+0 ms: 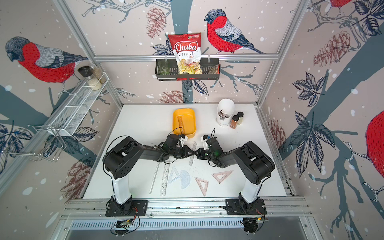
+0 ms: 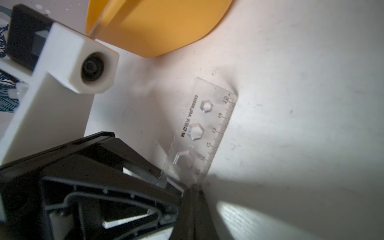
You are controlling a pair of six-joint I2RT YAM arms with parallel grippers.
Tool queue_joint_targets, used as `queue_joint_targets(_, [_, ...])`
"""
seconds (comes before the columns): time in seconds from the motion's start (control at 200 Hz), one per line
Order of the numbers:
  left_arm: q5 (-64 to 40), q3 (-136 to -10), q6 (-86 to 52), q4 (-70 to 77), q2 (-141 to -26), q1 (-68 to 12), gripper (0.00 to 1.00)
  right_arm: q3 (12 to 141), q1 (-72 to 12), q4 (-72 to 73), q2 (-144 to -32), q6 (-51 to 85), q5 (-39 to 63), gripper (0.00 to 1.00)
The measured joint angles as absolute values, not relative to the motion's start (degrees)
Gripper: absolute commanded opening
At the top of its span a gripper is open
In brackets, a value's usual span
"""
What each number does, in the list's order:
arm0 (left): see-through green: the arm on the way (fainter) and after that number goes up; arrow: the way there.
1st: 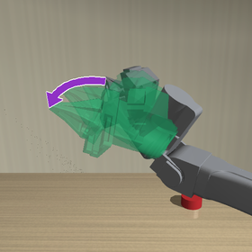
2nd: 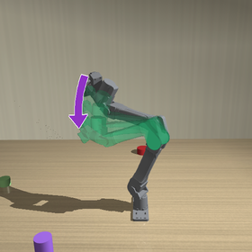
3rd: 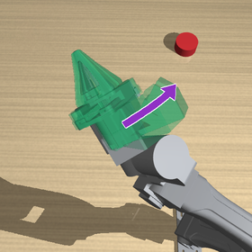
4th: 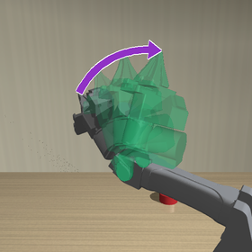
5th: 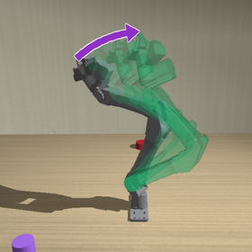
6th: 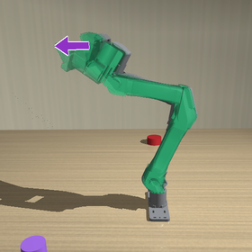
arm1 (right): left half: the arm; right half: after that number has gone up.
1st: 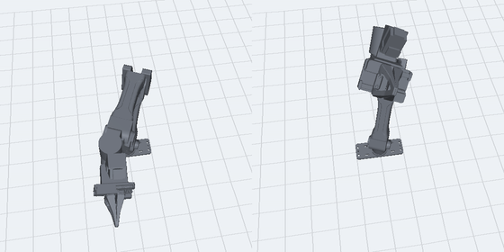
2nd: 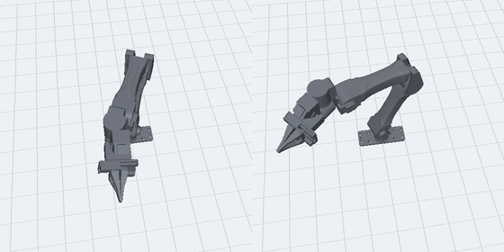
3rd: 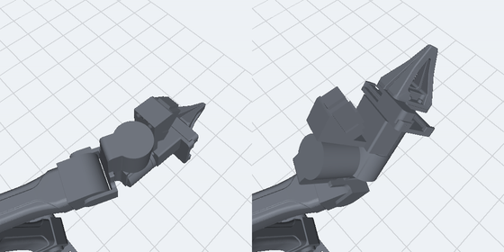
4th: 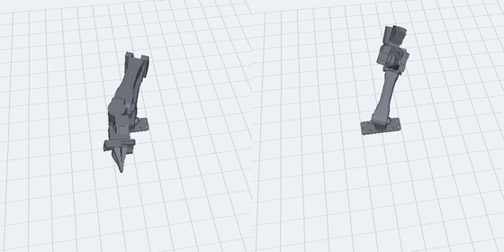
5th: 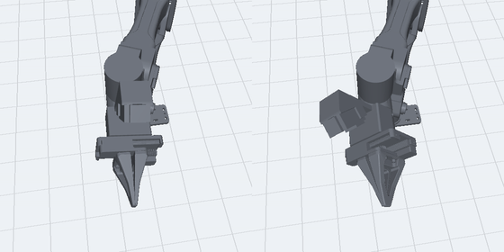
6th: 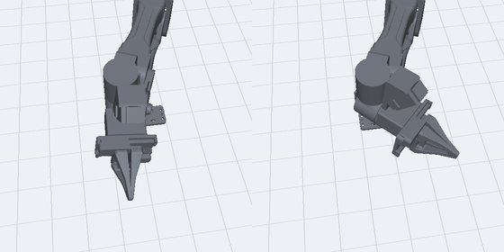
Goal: Put the scattered rulers into the storage box
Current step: Pick up the ruler from the center of the board.
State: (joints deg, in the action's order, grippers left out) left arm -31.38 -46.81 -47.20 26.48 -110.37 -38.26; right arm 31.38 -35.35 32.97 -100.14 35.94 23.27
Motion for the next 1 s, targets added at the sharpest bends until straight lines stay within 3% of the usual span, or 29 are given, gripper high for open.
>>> queue_joint_targets(0.055, [-31.42, -46.57, -47.31, 25.52, -109.86, -38.33, 0.00, 31.18, -35.38, 31.97, -99.20, 36.01, 23.29, 0.06])
queue_joint_targets(0.6, [-29.50, -48.47, -47.09, 12.80, -96.40, -37.52, 0.00, 30.00, -34.11, 15.20, -73.97, 34.24, 22.98, 0.26])
queue_joint_targets(1.001, [-32.01, -51.46, -48.18, 11.44, -91.79, -30.94, 0.00, 36.88, -35.86, 11.94, -72.60, 35.09, 25.54, 0.33])
